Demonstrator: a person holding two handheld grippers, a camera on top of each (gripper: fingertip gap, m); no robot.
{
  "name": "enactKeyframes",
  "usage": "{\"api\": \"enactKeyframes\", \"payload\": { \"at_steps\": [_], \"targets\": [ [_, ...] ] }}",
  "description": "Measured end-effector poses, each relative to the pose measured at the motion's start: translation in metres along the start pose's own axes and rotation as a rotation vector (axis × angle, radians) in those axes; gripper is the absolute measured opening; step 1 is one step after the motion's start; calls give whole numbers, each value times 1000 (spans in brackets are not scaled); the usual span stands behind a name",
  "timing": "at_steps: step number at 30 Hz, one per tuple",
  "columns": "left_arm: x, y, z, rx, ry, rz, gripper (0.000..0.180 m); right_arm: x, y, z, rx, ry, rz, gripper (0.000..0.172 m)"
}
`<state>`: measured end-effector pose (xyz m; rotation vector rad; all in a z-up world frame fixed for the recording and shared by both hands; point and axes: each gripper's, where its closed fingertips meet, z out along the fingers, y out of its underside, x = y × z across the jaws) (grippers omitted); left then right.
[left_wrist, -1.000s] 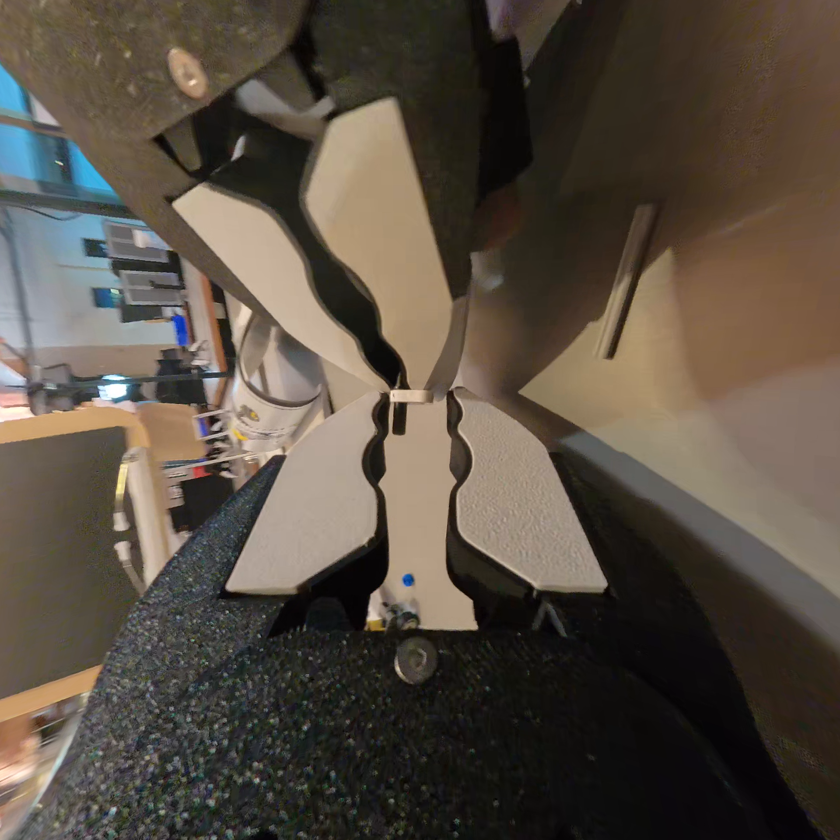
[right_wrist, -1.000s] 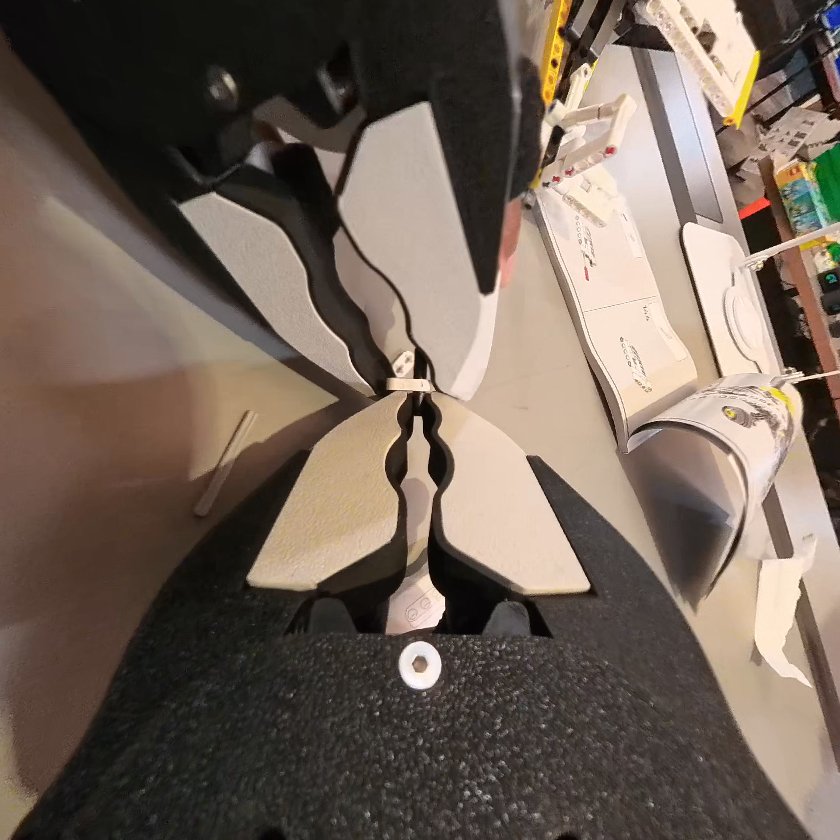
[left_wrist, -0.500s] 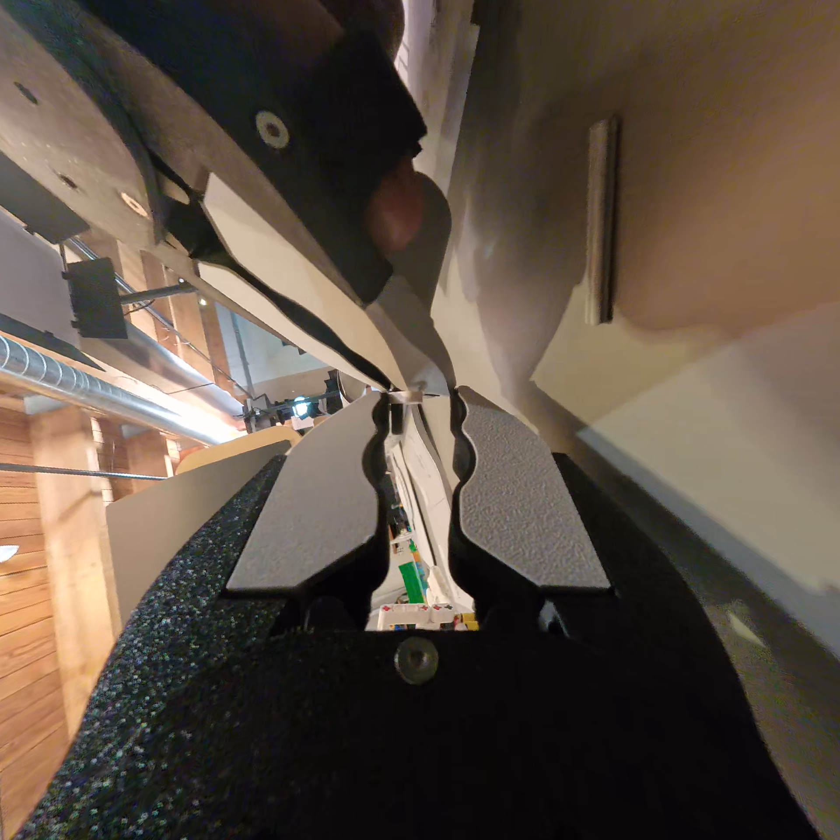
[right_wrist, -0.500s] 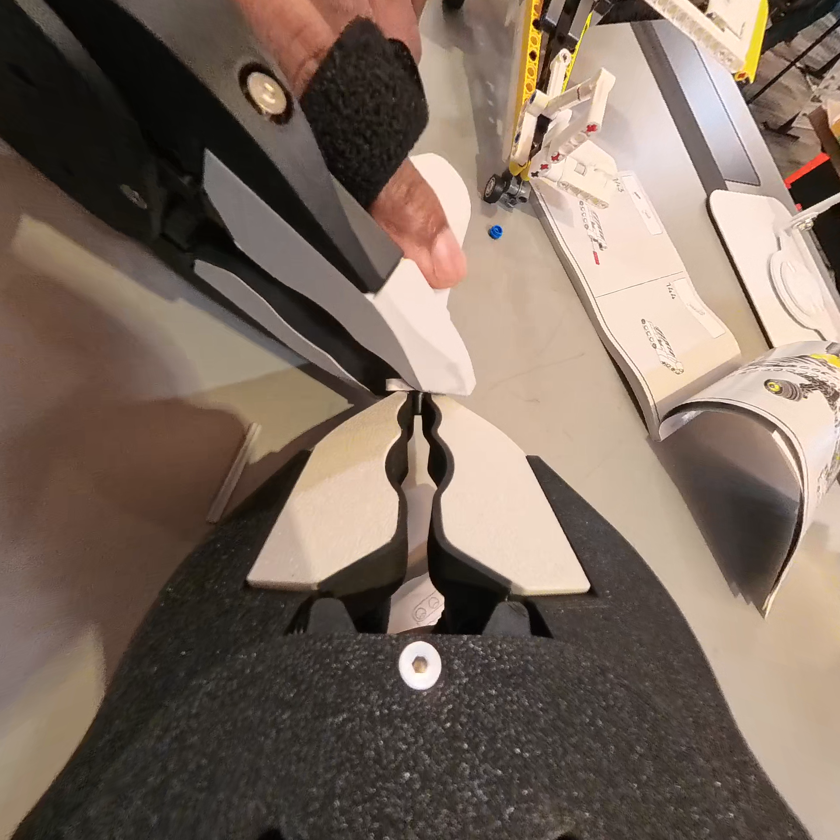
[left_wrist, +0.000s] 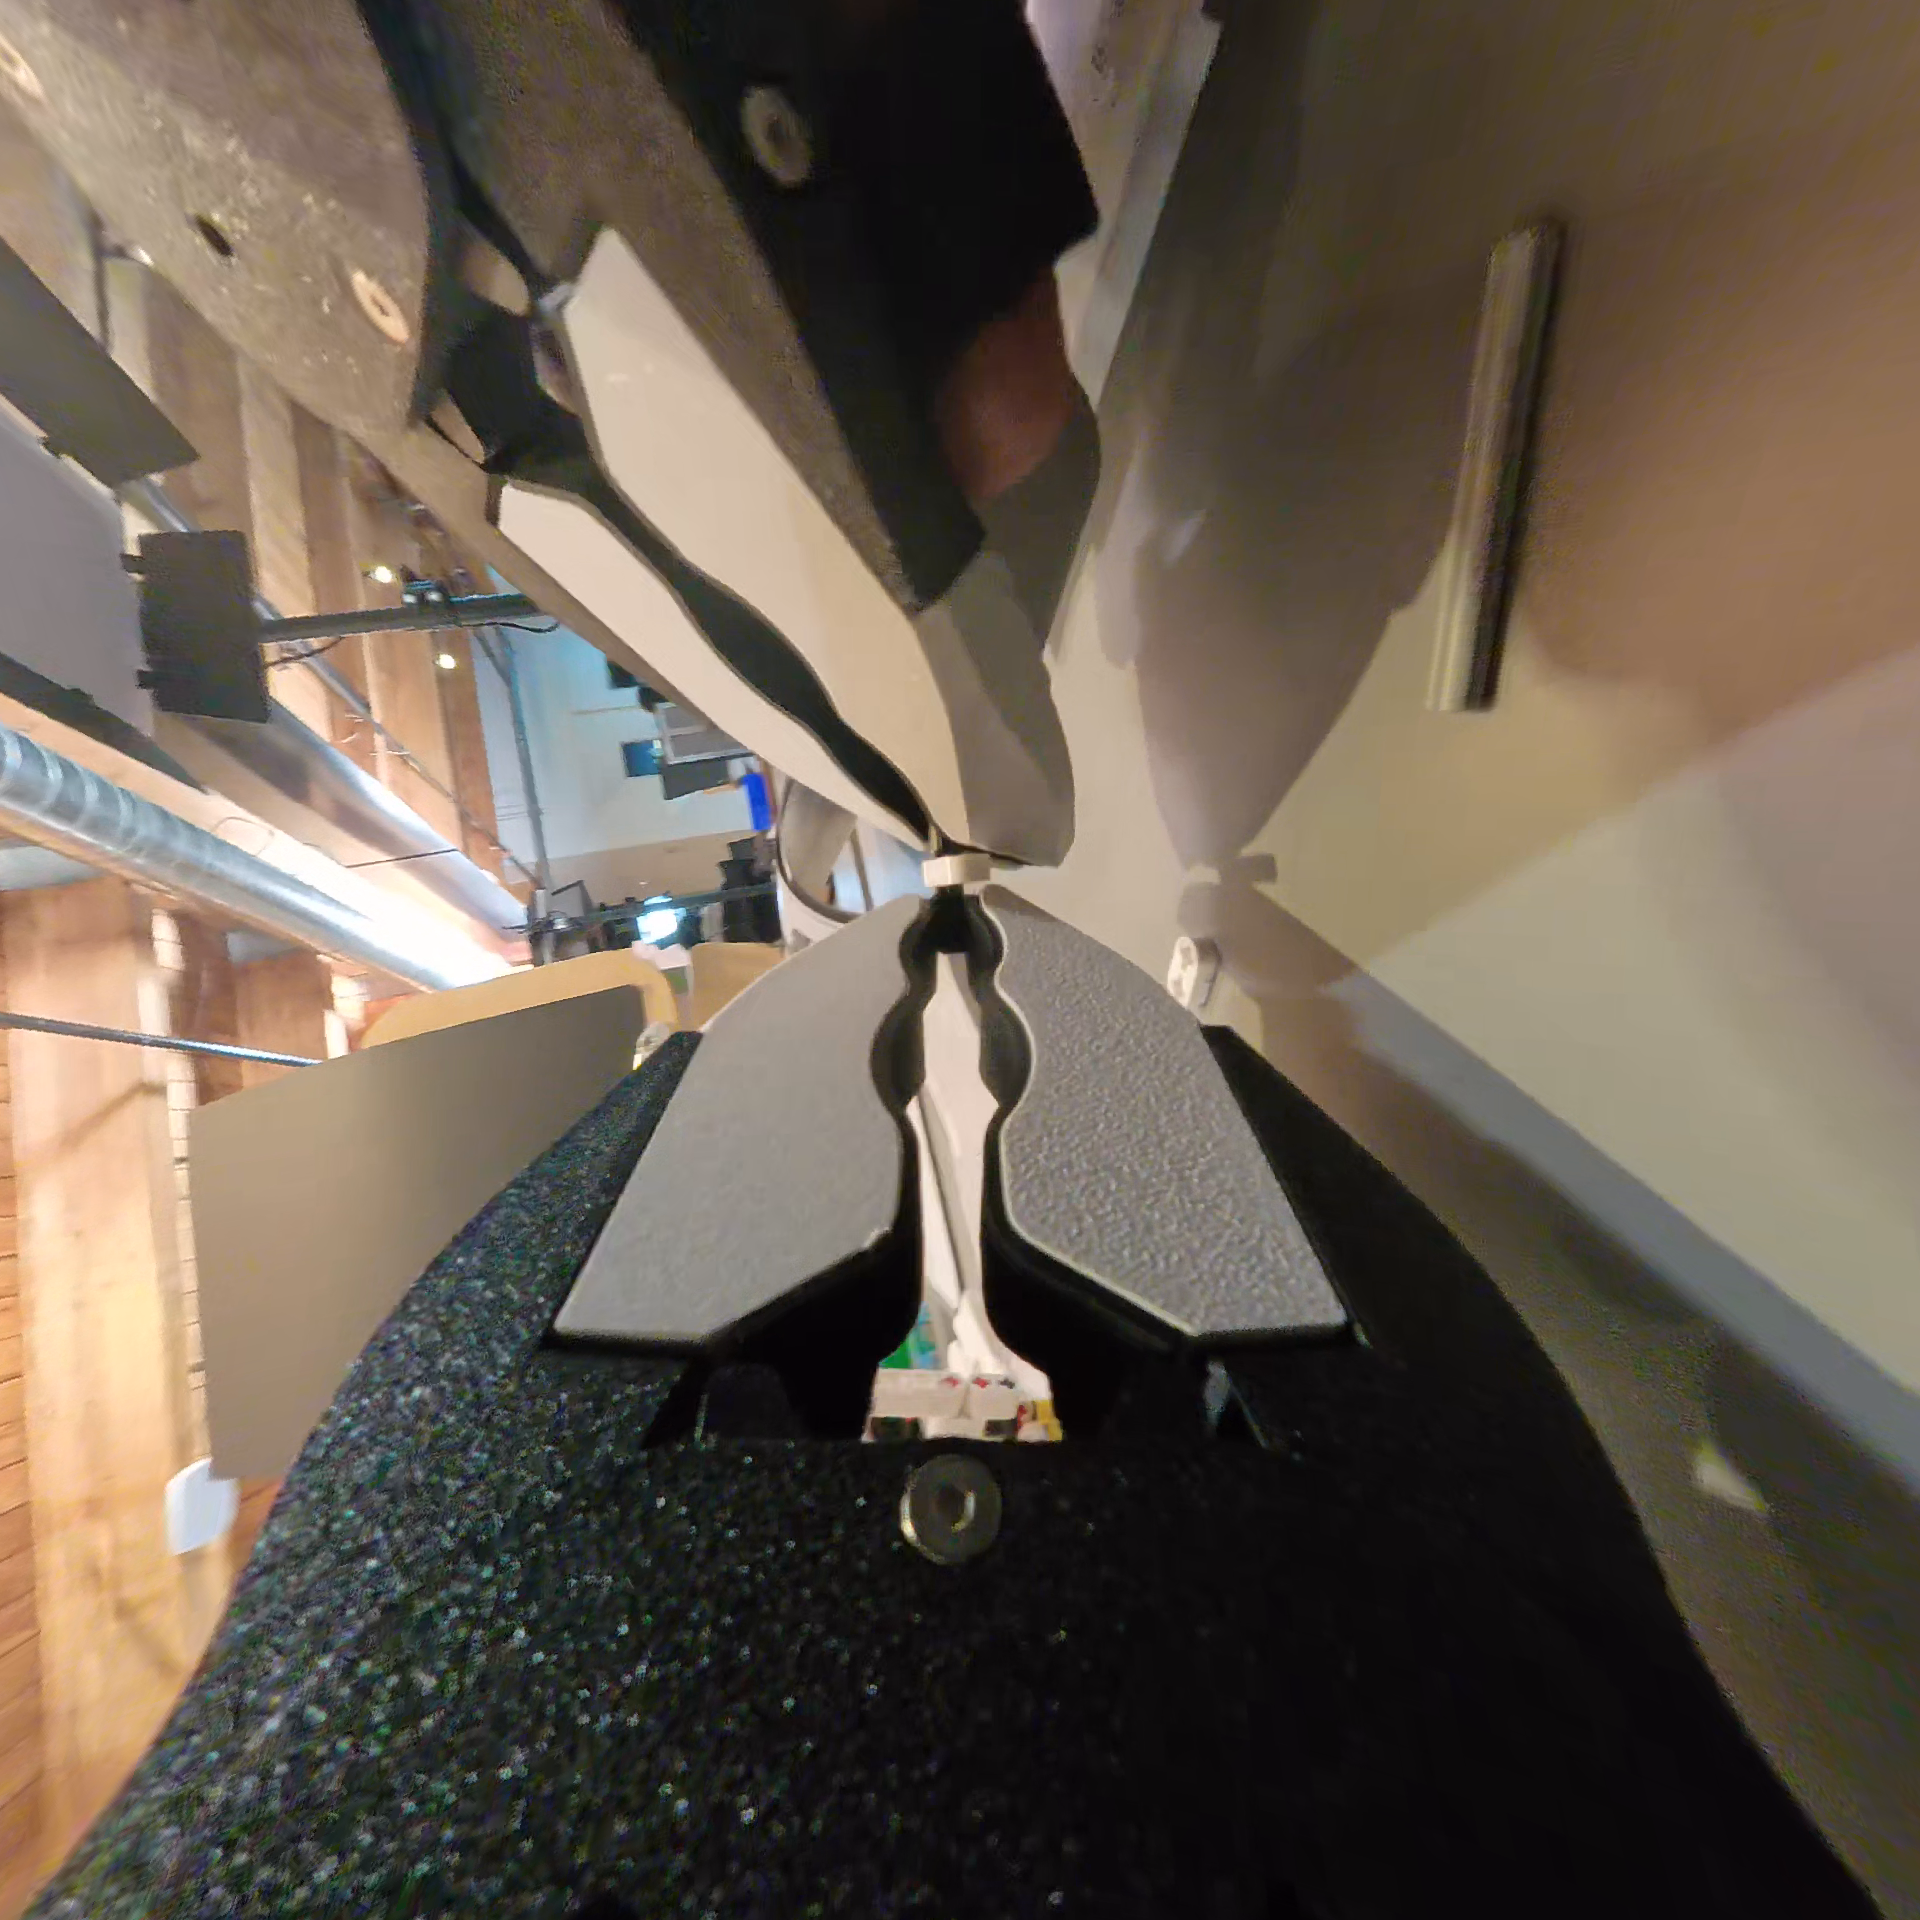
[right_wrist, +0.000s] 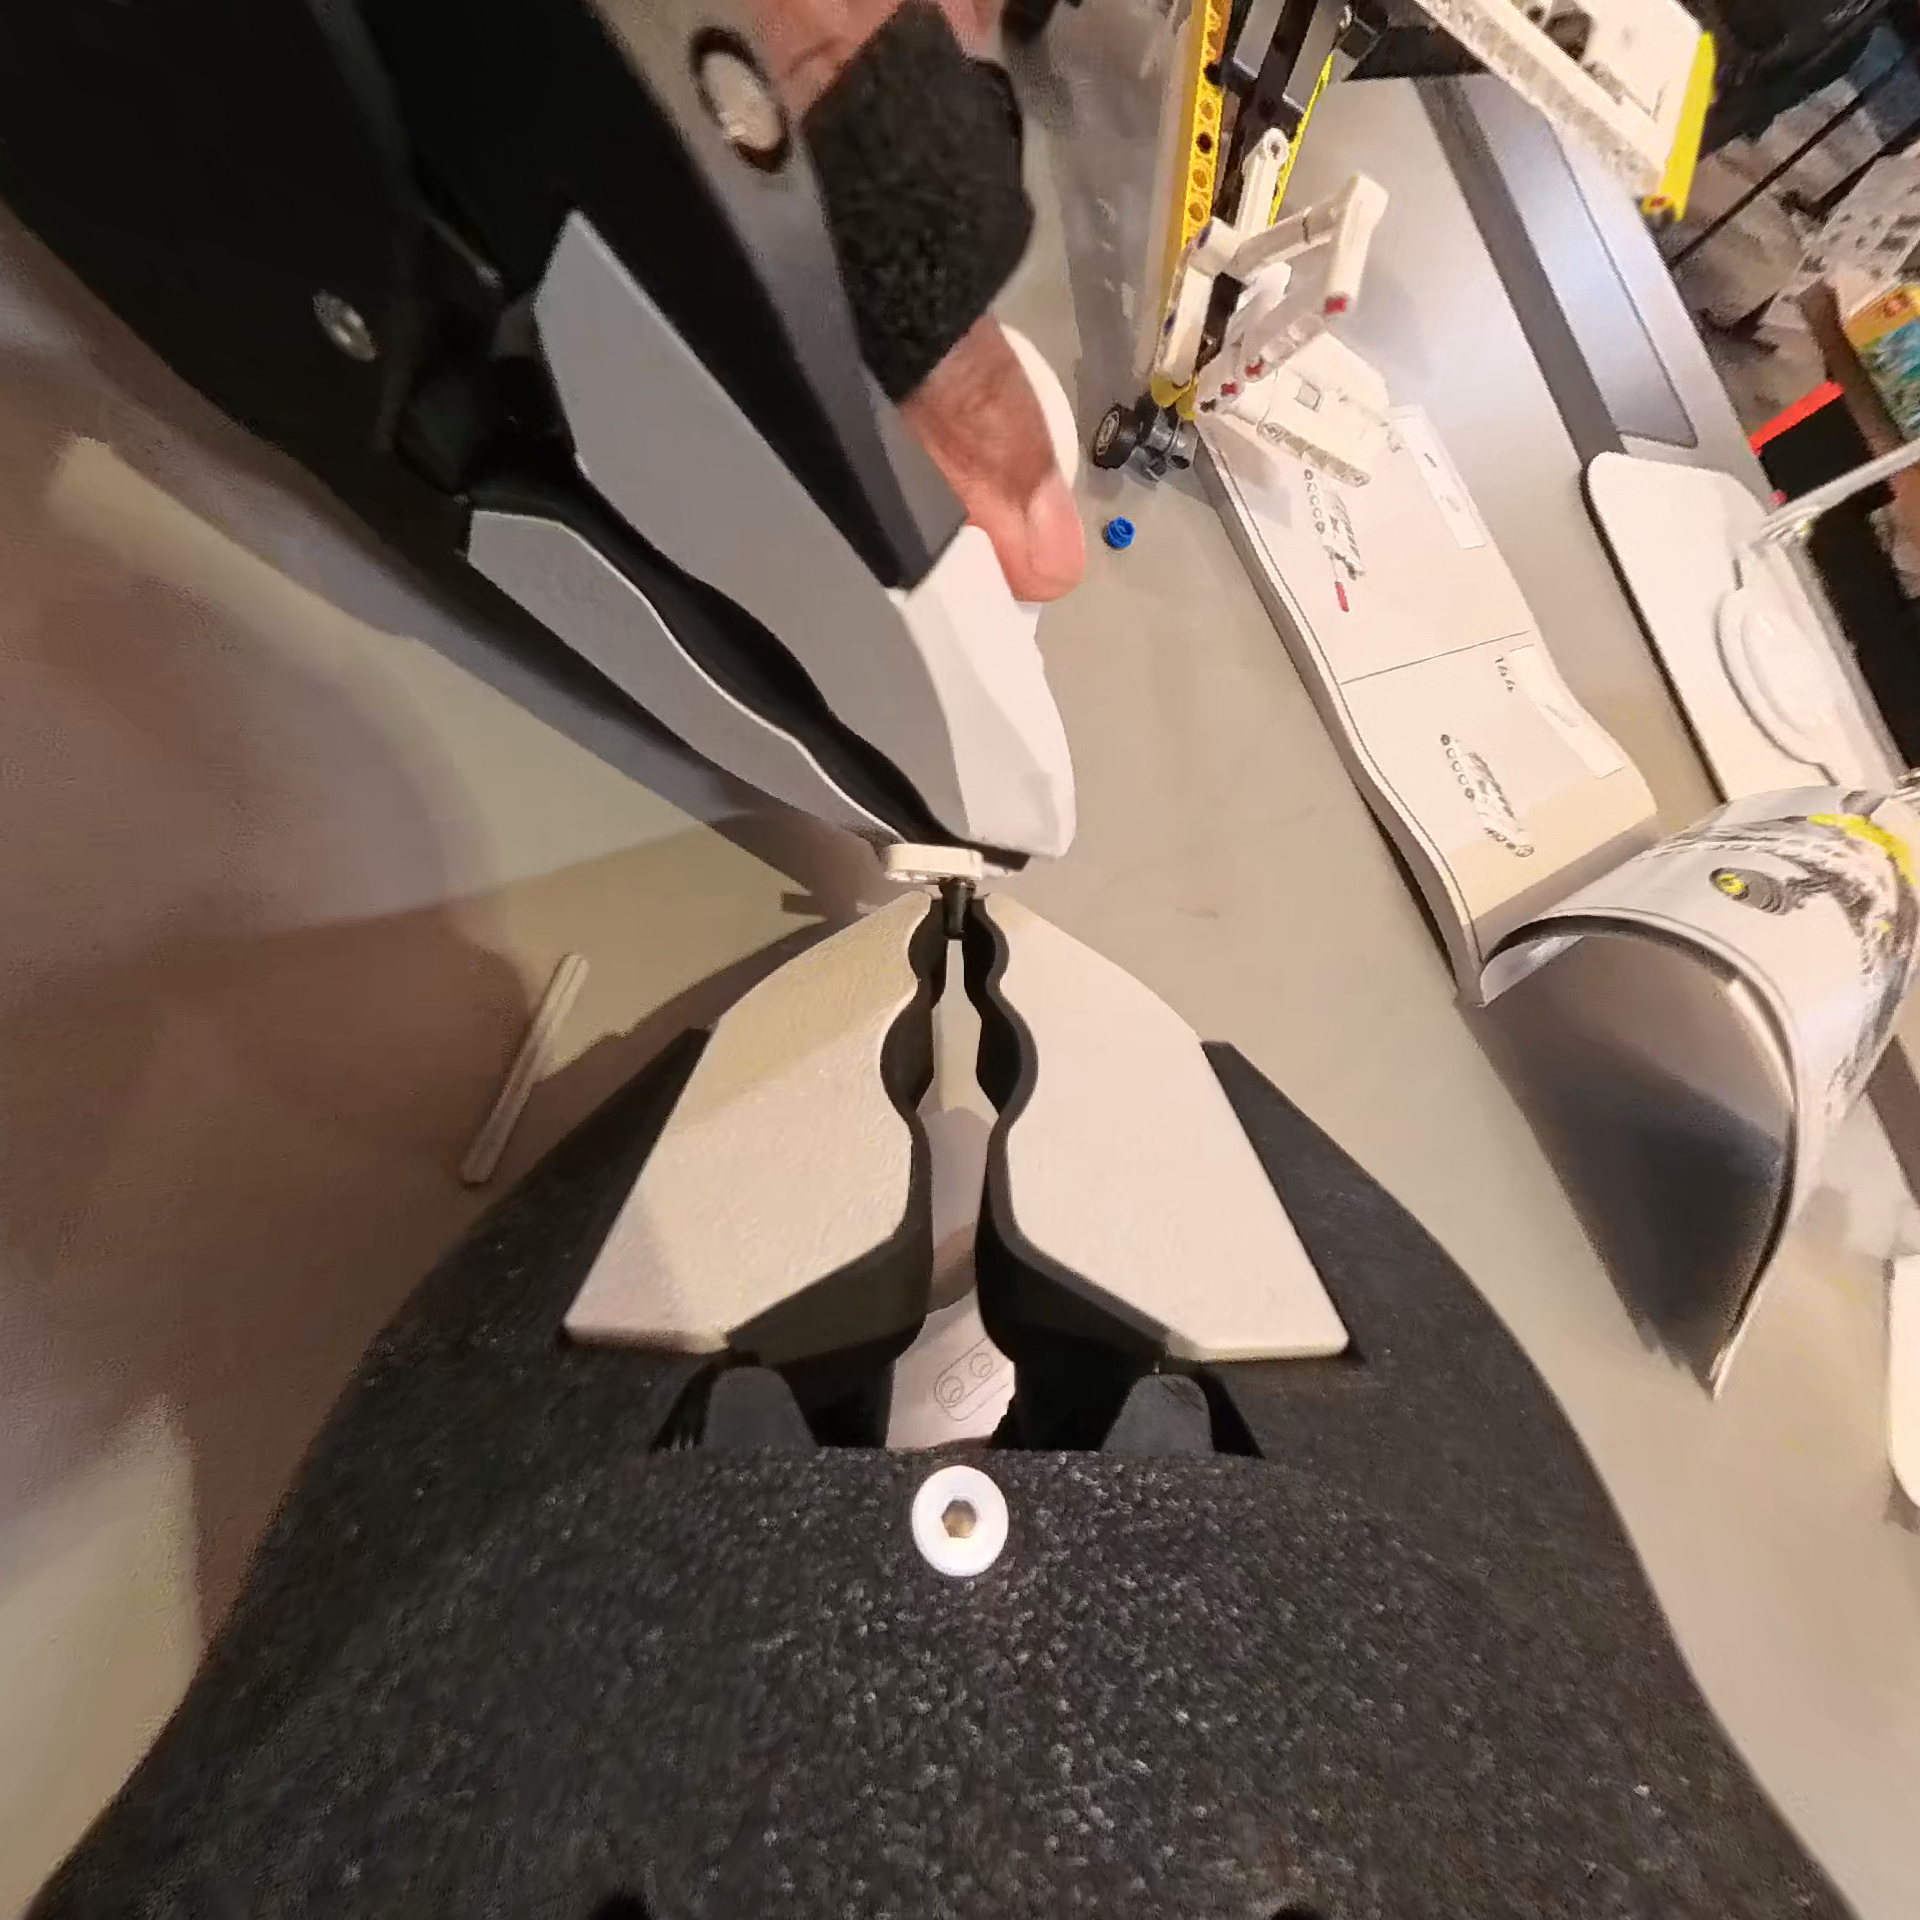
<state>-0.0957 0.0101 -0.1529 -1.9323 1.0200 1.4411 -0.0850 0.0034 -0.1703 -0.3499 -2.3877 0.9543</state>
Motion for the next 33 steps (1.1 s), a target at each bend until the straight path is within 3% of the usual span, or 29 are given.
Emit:
{"api": "enactKeyframes", "payload": {
  "at_steps": [5, 17, 33],
  "targets": [
    [-5, -1, 4, -42, -101, 112, 18, 0, 2, 1, -10, -34, 90, 3],
    [-9, 1, 6, -121, -166, 196, 8, 3, -2, 2, 6, 7, 130, 3],
    [-11, 6, 4, -92, -181, 117, 7, 11, -3, 0, -37, 187, -139, 2]
  ]
}}
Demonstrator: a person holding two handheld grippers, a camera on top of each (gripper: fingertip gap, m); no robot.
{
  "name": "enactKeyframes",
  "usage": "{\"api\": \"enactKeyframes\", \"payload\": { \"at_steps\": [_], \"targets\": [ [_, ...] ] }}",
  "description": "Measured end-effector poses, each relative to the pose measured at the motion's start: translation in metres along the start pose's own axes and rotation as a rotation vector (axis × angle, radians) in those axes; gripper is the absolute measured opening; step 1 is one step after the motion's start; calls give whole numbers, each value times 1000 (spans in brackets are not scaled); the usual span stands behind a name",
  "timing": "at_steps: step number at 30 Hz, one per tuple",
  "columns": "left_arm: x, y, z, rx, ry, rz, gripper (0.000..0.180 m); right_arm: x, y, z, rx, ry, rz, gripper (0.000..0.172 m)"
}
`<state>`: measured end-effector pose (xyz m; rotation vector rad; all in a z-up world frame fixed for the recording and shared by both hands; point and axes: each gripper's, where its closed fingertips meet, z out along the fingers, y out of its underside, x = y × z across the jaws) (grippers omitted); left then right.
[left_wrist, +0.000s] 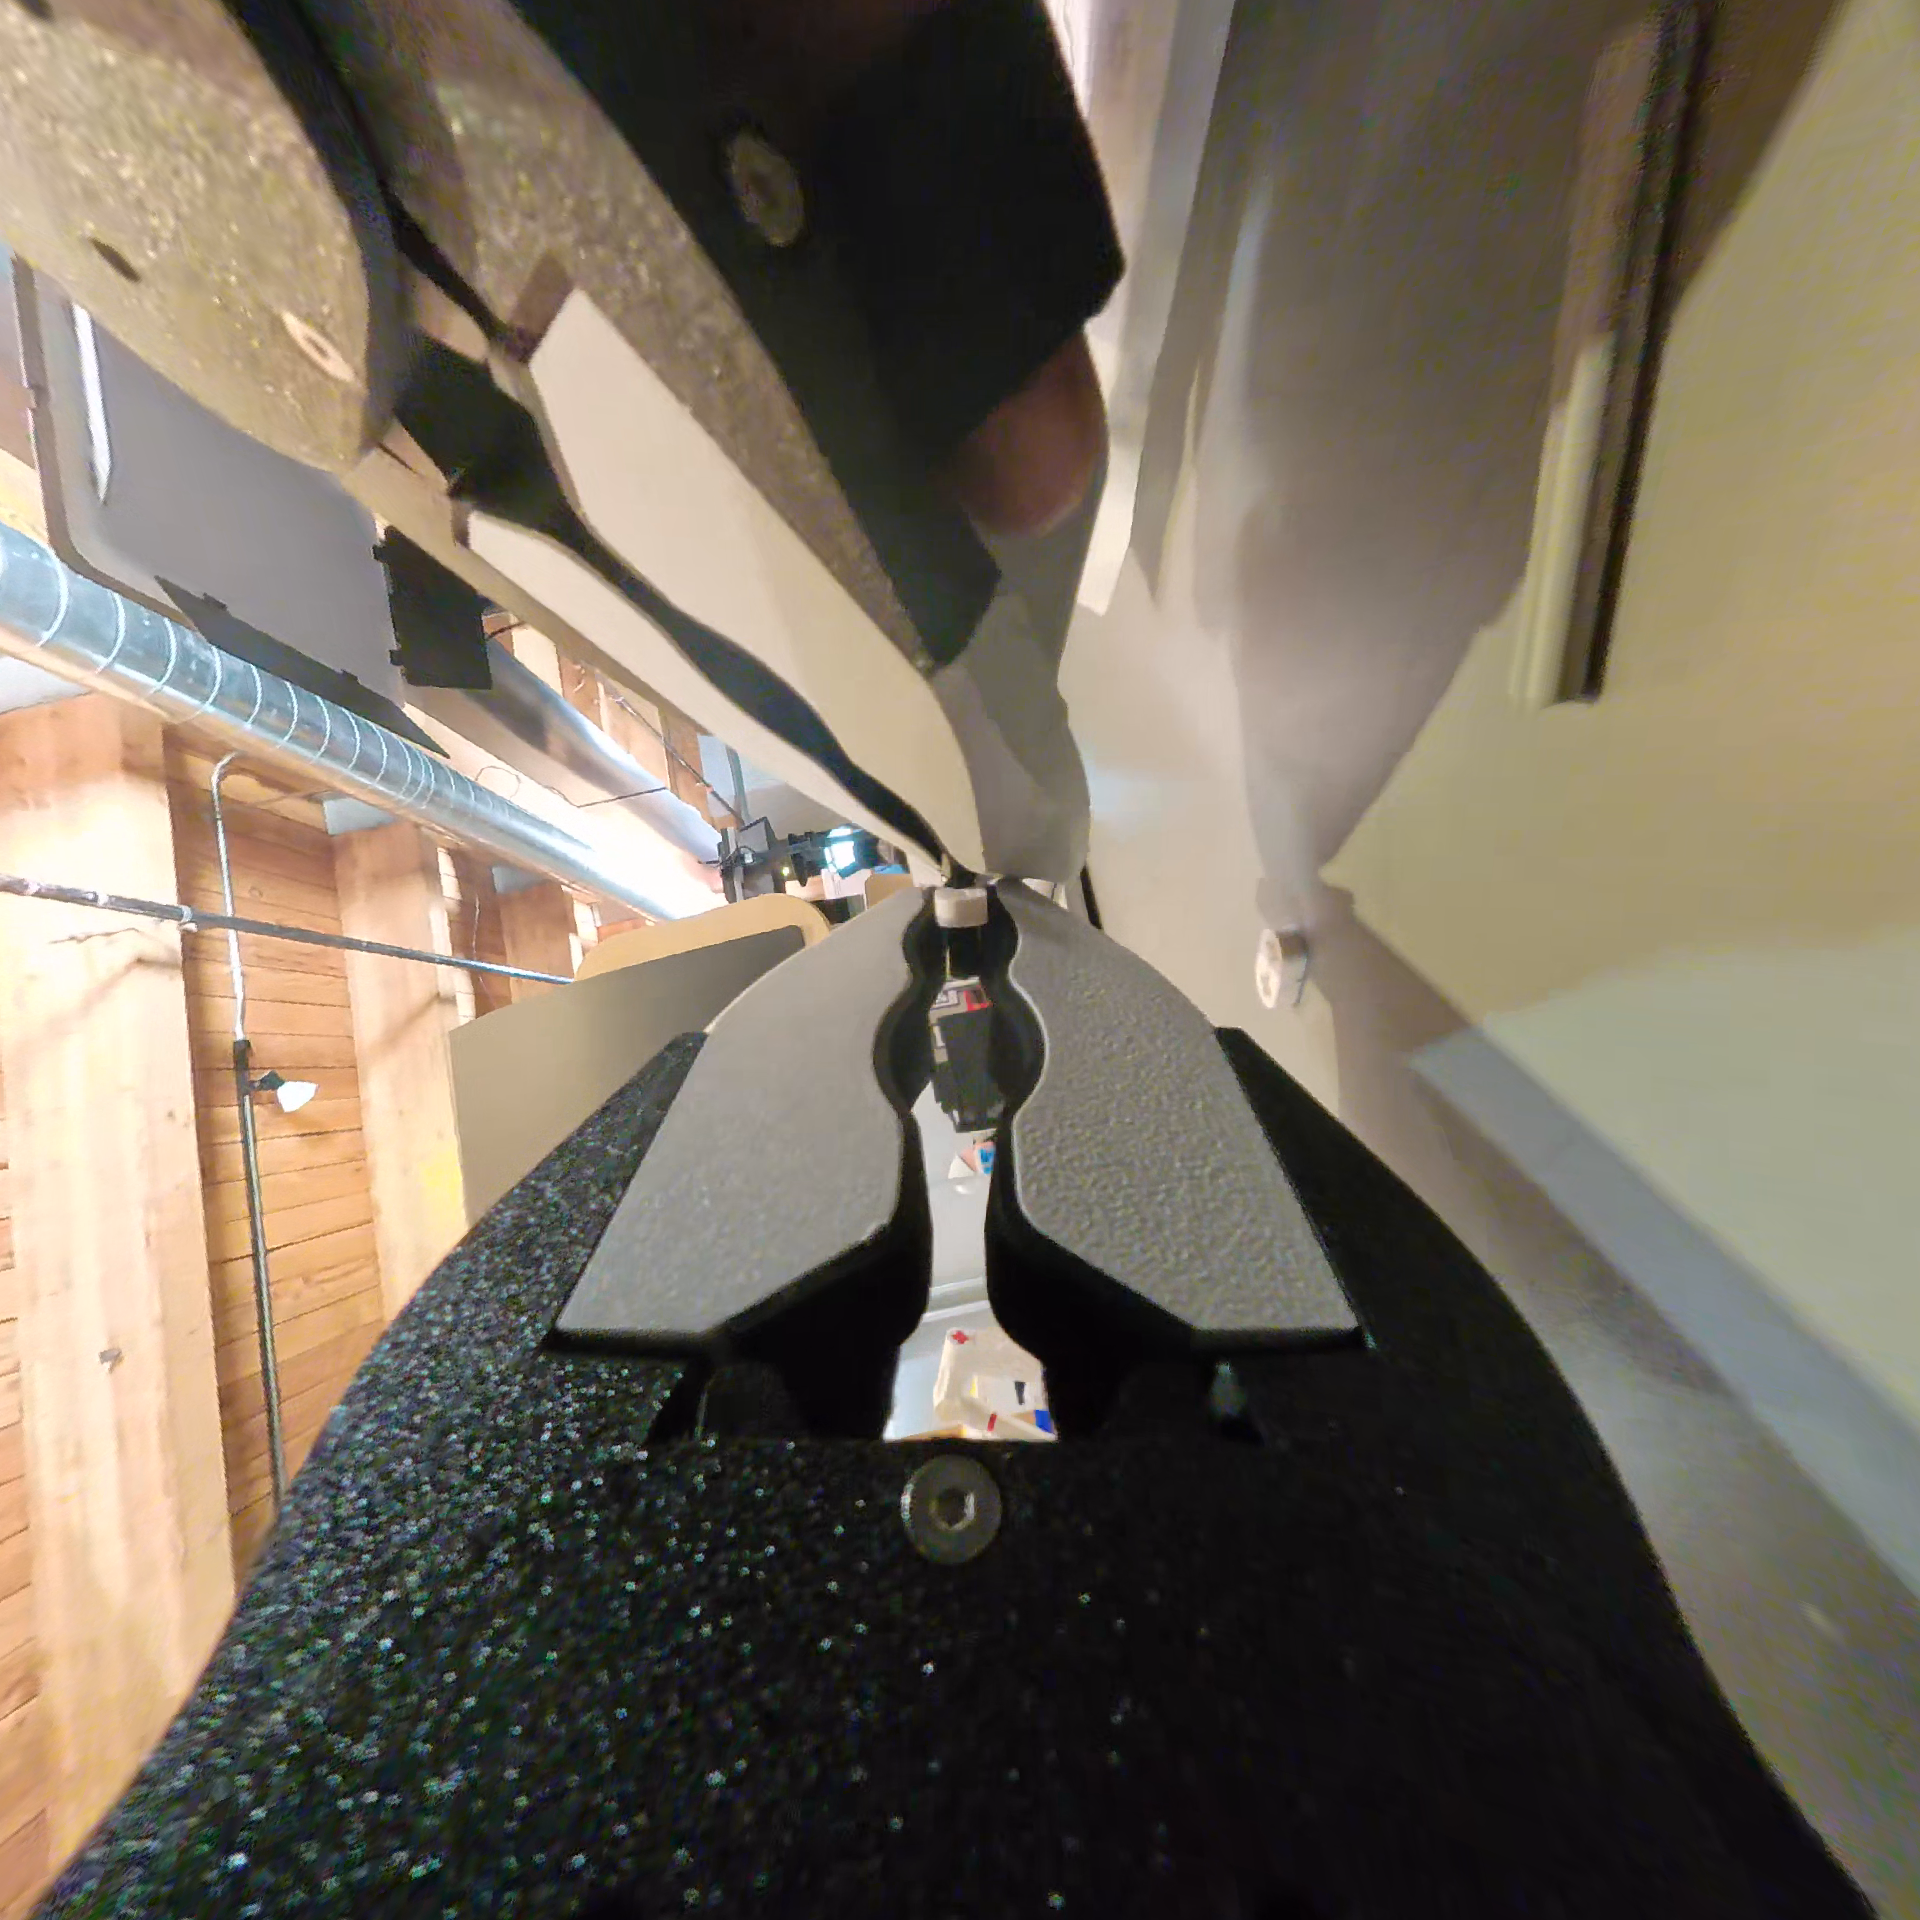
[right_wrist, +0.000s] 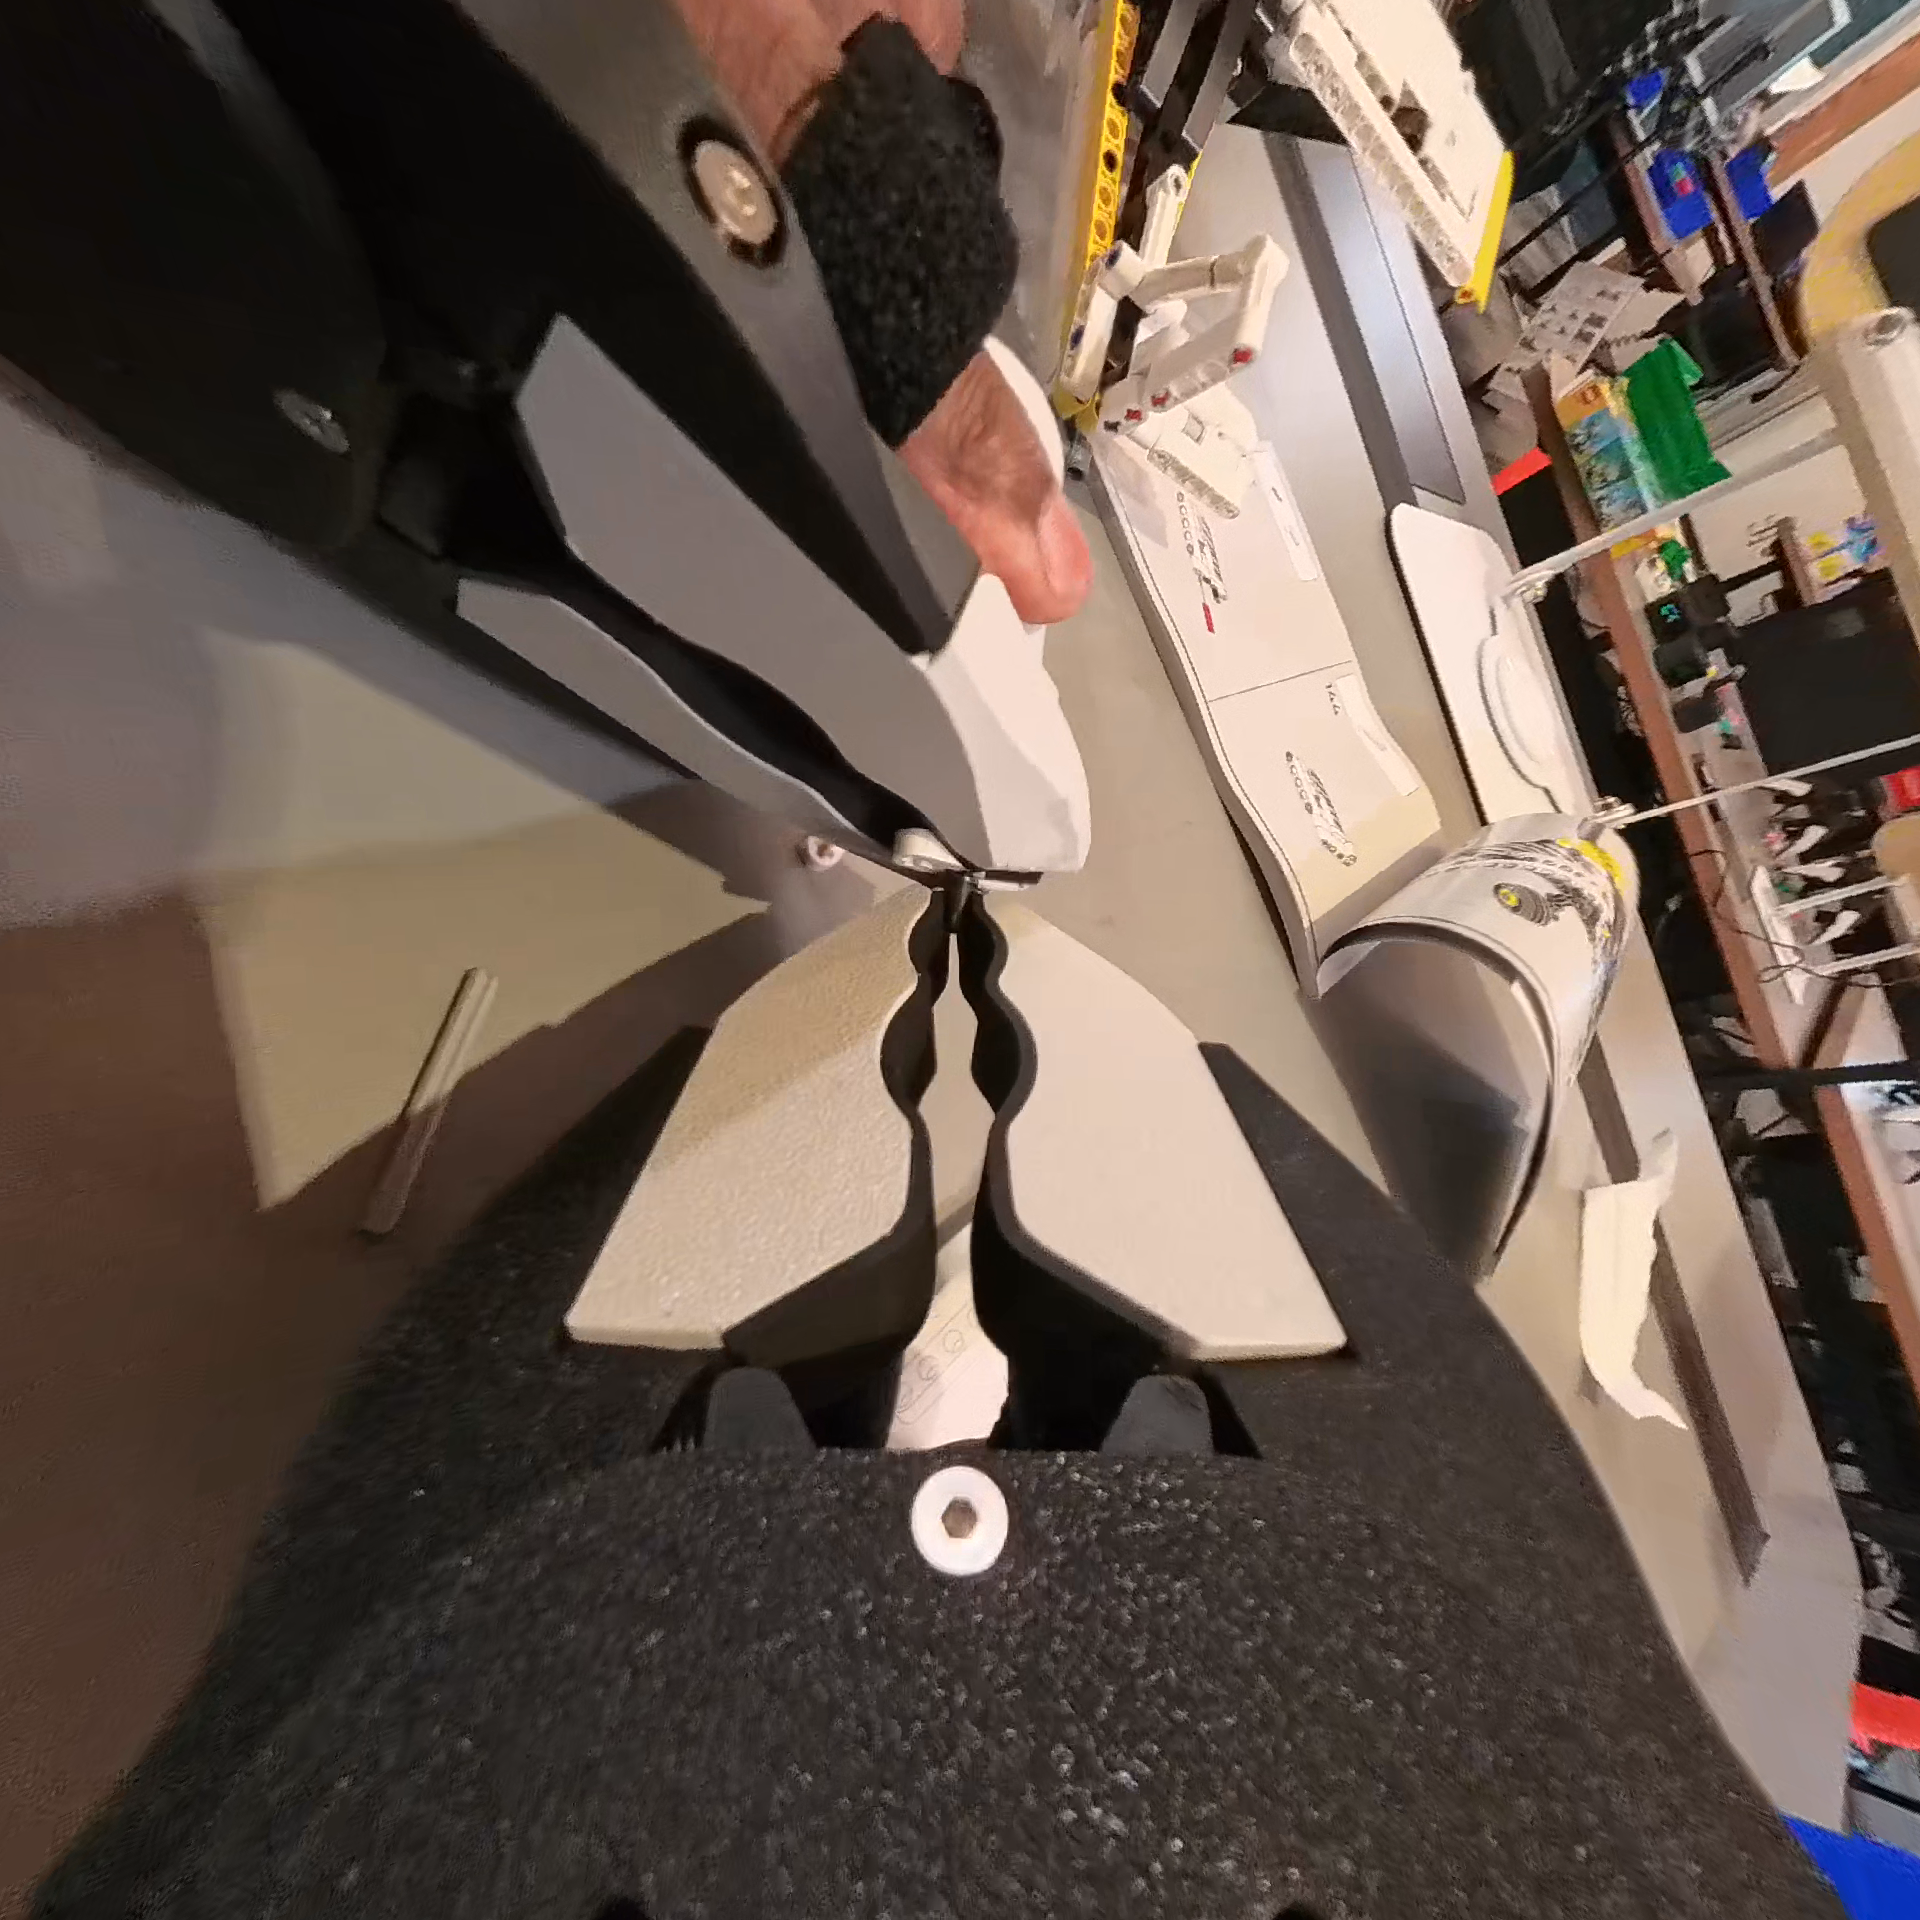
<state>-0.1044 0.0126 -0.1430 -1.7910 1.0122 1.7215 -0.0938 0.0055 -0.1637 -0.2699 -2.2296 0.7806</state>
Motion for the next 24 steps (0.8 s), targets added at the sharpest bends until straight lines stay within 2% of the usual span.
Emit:
{"api": "enactKeyframes", "payload": {
  "at_steps": [15, 16, 17, 18, 19, 24],
  "targets": [
    [0, -1, -3, 66, 17, -89, 7, -1, -1, -4, 48, -26, 6, 2],
    [1, 4, -2, 34, 22, -83, 6, 1, 4, -5, 26, -22, 7, 0],
    [6, 33, 3, -108, 46, -74, 7, 5, 13, -6, -5, -6, 7, 0],
    [10, 55, 2, -139, 68, -116, 7, 10, 20, -6, -15, -1, 28, 0],
    [4, 62, -2, -137, 58, -156, 7, 12, 26, -6, -29, -10, 52, 0],
    [-2, 38, 1, -99, 70, -130, 7, 3, 15, 0, -15, -8, 7, 0]
  ]
}}
